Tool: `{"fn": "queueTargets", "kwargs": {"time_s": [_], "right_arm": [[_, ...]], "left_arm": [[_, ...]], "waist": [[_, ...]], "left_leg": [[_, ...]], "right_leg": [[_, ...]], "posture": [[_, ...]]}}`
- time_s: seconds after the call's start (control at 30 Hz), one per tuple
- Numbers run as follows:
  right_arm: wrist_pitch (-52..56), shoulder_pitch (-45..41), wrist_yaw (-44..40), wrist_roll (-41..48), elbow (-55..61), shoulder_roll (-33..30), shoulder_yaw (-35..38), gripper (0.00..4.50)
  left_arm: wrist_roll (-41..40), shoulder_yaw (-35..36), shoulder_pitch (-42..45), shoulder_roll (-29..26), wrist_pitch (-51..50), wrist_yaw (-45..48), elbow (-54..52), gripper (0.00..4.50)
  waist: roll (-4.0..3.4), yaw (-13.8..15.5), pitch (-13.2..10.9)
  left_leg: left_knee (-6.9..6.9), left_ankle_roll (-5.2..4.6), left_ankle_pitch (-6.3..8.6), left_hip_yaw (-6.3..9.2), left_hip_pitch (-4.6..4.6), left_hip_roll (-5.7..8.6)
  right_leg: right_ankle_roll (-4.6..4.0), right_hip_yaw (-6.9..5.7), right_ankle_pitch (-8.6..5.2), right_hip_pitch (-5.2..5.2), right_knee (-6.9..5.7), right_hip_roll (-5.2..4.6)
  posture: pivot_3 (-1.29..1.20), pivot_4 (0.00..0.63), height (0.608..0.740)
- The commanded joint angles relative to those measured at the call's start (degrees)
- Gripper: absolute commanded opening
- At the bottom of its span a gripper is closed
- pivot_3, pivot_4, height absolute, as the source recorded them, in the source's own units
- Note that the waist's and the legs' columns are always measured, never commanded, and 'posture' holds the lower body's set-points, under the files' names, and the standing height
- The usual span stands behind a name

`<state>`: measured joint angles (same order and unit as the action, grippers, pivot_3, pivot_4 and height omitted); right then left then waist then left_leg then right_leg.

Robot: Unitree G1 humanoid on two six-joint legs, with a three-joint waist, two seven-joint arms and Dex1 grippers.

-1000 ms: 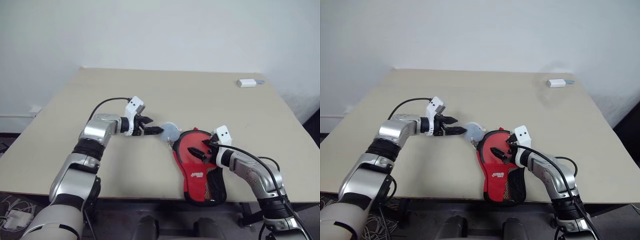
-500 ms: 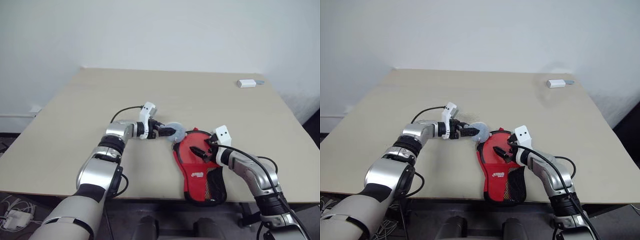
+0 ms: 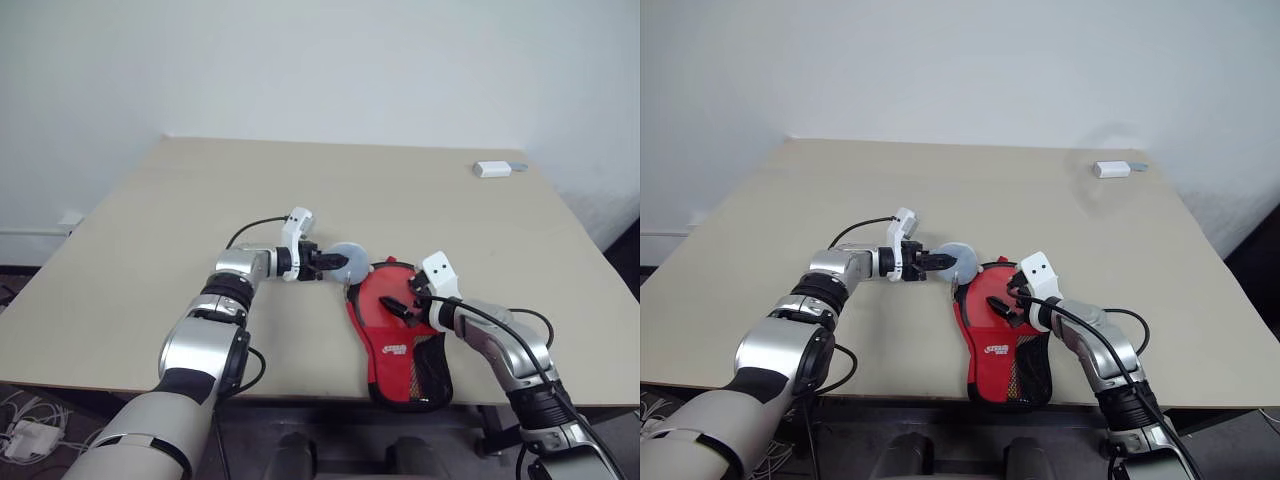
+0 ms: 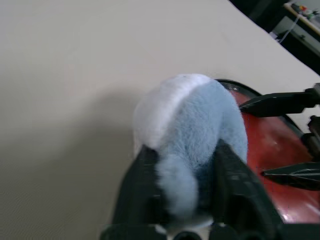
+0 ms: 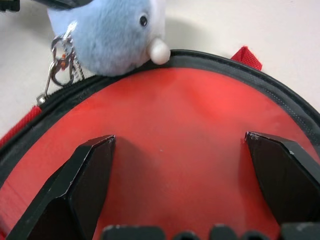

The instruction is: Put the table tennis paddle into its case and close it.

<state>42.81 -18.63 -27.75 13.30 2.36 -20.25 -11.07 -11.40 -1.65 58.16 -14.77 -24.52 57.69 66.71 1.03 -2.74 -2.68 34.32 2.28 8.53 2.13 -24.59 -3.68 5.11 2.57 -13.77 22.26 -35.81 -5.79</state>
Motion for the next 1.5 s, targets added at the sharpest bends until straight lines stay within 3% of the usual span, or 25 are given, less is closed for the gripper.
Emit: {"fn": "queueTargets", "kwargs": {"time_s": [0.03, 0.13, 0.27, 0.5, 0.63, 0.93, 1.2, 1.5], "right_arm": [[5.9, 1.3, -1.9, -1.8, -6.1, -1.0, -4.6, 4.50], [6.0, 1.1, -2.5, -1.9, -6.9, -0.8, -4.7, 4.50], [5.7, 1.0, -2.4, -2.5, -7.4, -0.5, -4.8, 4.50], [5.7, 2.1, -2.6, -3.3, -6.3, -0.3, -5.3, 4.50], [5.6, 2.7, -2.6, -3.4, -5.2, -0.5, -5.1, 4.50], [5.6, 3.1, -2.3, -3.4, -3.6, -1.6, -4.3, 4.50], [6.3, 5.3, -0.6, -3.3, -0.4, -1.5, -3.6, 4.50], [5.5, 6.1, 1.4, -3.4, 0.7, -1.0, -1.9, 4.50]], "left_arm": [[0.0, 3.1, 4.9, -0.5, 1.8, -4.4, 0.7, 0.40], [0.1, 4.4, 6.4, -0.7, 2.7, -6.6, 2.3, 0.40], [0.3, 6.1, 8.7, -0.3, 4.5, -9.2, 4.1, 0.06], [2.5, 7.4, 11.0, 1.9, 8.2, -16.9, 7.3, 0.05], [2.2, 9.1, 12.7, 4.2, 9.4, -19.0, 8.8, 0.05], [5.8, 9.9, 16.1, 13.8, 15.7, -33.1, 10.8, 0.05], [11.4, 8.2, 16.4, 21.2, 20.7, -35.9, 11.0, 0.05], [13.0, 7.7, 15.6, 27.1, 26.3, -29.5, 10.6, 0.05]], "waist": [[0.14, -0.1, 0.1], [0.23, -0.1, 0.2], [0.24, -0.1, 0.2], [0.27, -0.1, 0.2], [0.31, -0.1, 0.2], [0.30, 0.2, 0.2], [0.27, 0.3, 0.3], [0.25, 1.5, 0.3]], "left_leg": [[0.00, 0.00, 0.00, 0.00, 0.01, 0.00], [0.00, 0.01, 0.01, 0.03, 0.03, 0.00], [-0.01, 0.02, 0.01, 0.03, 0.05, 0.00], [-0.01, 0.02, 0.01, 0.03, 0.05, 0.00], [-0.01, 0.03, 0.02, 0.03, 0.06, 0.00], [0.00, 0.04, 0.02, 0.01, 0.04, 0.01], [-0.01, 0.05, 0.03, 0.01, 0.04, 0.02], [0.02, 0.05, 0.02, -0.01, 0.03, 0.03]], "right_leg": [[0.00, -0.01, 0.00, -0.01, -0.01, 0.00], [0.00, -0.04, 0.00, -0.03, 0.00, 0.00], [0.01, -0.05, 0.00, -0.04, -0.01, 0.00], [0.02, -0.06, 0.01, -0.05, -0.01, 0.00], [0.03, -0.06, 0.01, -0.06, -0.01, 0.00], [0.03, -0.06, 0.01, -0.07, 0.02, -0.01], [0.03, -0.06, 0.01, -0.08, 0.05, -0.02], [-0.08, -0.06, -0.05, -0.05, 0.07, -0.03]], "posture": [[0.00, 0.000, 0.740], [0.00, 0.000, 0.740], [0.00, 0.000, 0.740], [0.00, 0.000, 0.740], [0.00, 0.000, 0.740], [0.00, 0.000, 0.740], [0.00, 0.000, 0.740], [0.00, 0.000, 0.740]]}}
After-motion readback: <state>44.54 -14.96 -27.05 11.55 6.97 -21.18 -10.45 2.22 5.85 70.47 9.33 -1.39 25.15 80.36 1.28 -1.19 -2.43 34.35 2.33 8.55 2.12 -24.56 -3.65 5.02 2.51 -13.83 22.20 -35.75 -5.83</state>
